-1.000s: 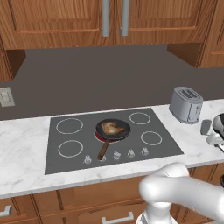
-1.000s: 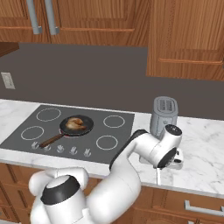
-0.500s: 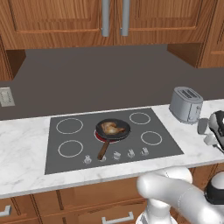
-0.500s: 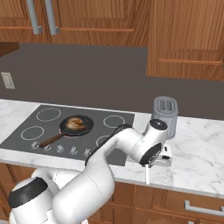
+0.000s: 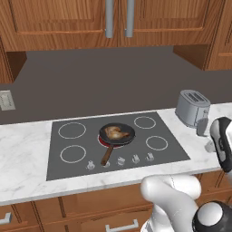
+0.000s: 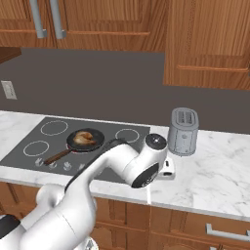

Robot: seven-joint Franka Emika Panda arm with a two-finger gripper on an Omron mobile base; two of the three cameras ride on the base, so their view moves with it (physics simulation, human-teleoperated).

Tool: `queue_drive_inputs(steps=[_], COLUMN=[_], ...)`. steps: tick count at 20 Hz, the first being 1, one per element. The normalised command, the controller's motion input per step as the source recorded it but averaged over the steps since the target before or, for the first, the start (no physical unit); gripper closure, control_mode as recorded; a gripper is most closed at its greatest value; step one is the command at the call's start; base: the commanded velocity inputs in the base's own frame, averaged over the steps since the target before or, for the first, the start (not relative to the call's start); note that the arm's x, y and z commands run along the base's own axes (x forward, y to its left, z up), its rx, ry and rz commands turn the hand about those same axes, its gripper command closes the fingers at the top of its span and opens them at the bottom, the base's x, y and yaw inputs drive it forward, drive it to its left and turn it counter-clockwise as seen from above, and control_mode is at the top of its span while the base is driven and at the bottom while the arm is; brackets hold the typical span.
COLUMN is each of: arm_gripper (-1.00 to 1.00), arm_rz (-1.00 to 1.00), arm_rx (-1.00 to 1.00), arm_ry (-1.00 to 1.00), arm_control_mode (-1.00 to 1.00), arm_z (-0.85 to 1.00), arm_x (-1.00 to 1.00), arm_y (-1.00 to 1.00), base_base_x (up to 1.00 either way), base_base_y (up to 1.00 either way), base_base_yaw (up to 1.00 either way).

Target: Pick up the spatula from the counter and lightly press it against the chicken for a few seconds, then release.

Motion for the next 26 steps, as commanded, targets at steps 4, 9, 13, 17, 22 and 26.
queue_drive_inputs(steps=[4,9,13,17,22,26], arm_gripper=[1.0,1.0,1.0,1.0,1.0,1.0], arm_rz=[0.1,0.1,0.07,0.1,0.11,0.13], arm_rx=[-0.03,-0.08,-0.07,-0.06,-0.05,0.0], arm_ry=[-0.09,-0.01,0.04,0.05,0.07,0.05], arm_control_mode=[-1.0,-1.0,-1.0,-1.0,-1.0,-1.0], arm_z=[0.21,0.17,0.2,0.24,0.29,0.2], arm_x=[-0.04,0.0,0.0,0.0,0.0,0.0], arm_y=[0.34,0.34,0.26,0.21,0.2,0.19], base_base_x=[0.0,0.0,0.0,0.0,0.0,0.0], base_base_y=[0.0,0.0,0.0,0.0,0.0,0.0], base_base_yaw=[0.0,0.0,0.0,0.0,0.0,0.0])
